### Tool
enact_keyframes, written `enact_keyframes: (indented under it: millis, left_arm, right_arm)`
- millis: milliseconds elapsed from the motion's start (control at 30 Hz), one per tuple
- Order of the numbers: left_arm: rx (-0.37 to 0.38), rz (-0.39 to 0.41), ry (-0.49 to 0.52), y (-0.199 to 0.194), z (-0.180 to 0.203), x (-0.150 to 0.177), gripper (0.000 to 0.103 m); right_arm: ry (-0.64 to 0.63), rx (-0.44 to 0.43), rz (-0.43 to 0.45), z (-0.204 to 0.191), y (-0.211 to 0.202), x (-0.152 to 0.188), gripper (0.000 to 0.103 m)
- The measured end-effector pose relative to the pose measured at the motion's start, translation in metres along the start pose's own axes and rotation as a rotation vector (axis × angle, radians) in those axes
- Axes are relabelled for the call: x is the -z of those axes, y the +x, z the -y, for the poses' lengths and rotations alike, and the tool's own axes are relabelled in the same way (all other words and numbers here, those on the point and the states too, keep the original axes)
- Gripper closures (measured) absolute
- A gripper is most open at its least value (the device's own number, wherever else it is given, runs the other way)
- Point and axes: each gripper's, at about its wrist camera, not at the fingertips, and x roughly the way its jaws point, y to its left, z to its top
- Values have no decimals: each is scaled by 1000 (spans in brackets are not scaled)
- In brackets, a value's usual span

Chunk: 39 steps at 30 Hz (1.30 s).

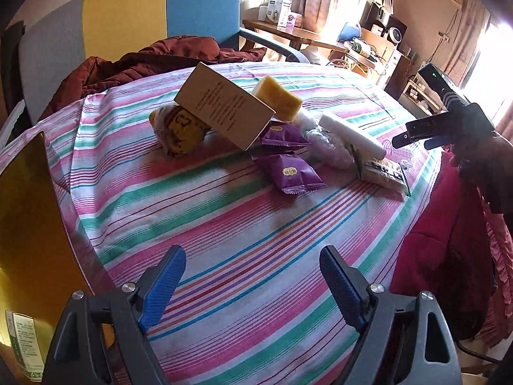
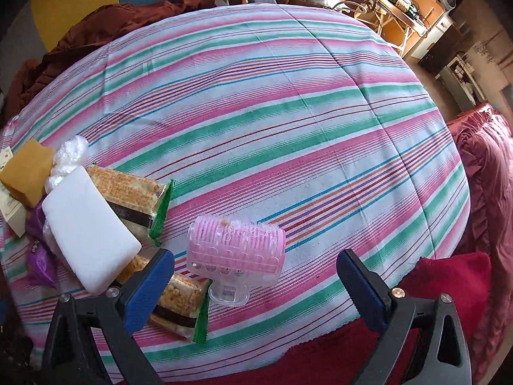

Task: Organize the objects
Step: 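Move the right tool to the pink hair roller while the left tool approaches the purple packet, then grasp the pink hair roller with right tool while left tool grasps the purple packet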

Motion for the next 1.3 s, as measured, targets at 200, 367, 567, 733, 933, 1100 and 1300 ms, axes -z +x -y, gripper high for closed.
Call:
enact_keyframes:
  millis: [200, 367, 567, 733, 933, 1100, 1300]
  left_arm:
    - [23, -20, -15, 14, 5, -10, 16]
    - [16, -13, -54, 20, 4, -23, 23]
    - [1, -30, -69, 38, 8, -43, 28]
    - [9, -41, -76, 53, 17, -60, 28]
    - [-63, -56, -8, 75, 32, -77, 26]
    - [-89, -96, 6, 96, 31, -77, 27]
    - [-128, -23, 83, 96, 32, -63, 37]
  right_arm:
    - [18, -76, -47, 6, 9, 2, 25]
    - [-5, -71, -31, 3, 7, 8, 52]
    - [-8, -70, 5, 3, -1, 16, 62]
    - [-2, -82, 6, 2, -4, 20, 64]
    - [38, -122, -4, 11, -4, 21, 63]
    - [98, -156, -3, 20, -7, 25, 45]
    - [163, -160, 10, 29, -12, 31, 32]
